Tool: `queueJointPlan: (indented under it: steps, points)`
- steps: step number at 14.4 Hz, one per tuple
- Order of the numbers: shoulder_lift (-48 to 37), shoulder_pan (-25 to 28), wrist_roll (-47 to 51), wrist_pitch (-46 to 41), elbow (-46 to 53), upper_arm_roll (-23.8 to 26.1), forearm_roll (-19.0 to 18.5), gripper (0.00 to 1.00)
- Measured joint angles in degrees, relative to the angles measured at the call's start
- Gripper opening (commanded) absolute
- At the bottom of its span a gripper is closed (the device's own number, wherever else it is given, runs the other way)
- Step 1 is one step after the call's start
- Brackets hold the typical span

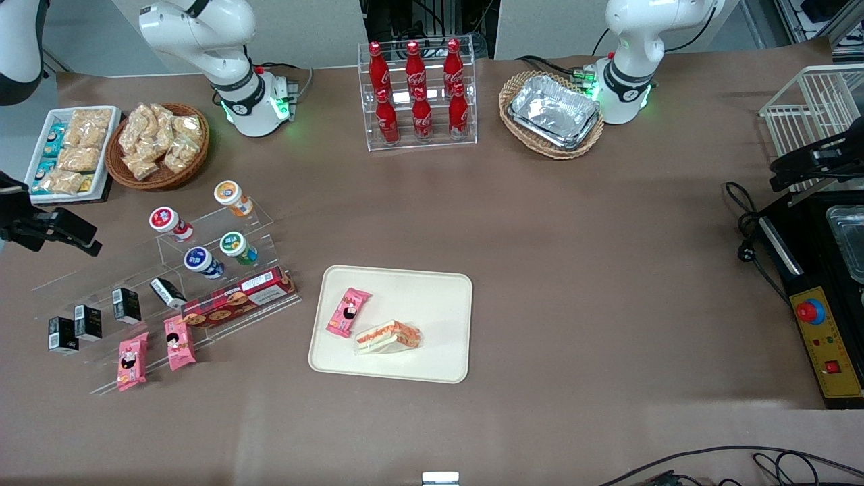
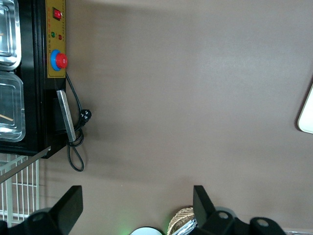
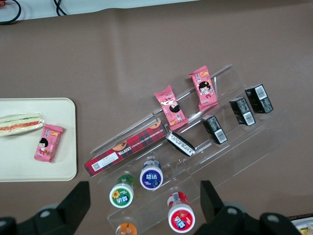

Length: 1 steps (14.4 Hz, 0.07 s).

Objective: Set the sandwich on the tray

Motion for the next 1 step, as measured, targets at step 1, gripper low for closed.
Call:
queueJointPlan:
  steps: [1]
  points:
    - [0.00, -1.99, -0.14, -0.01, 0.00, 1.86, -0.07, 1.00]
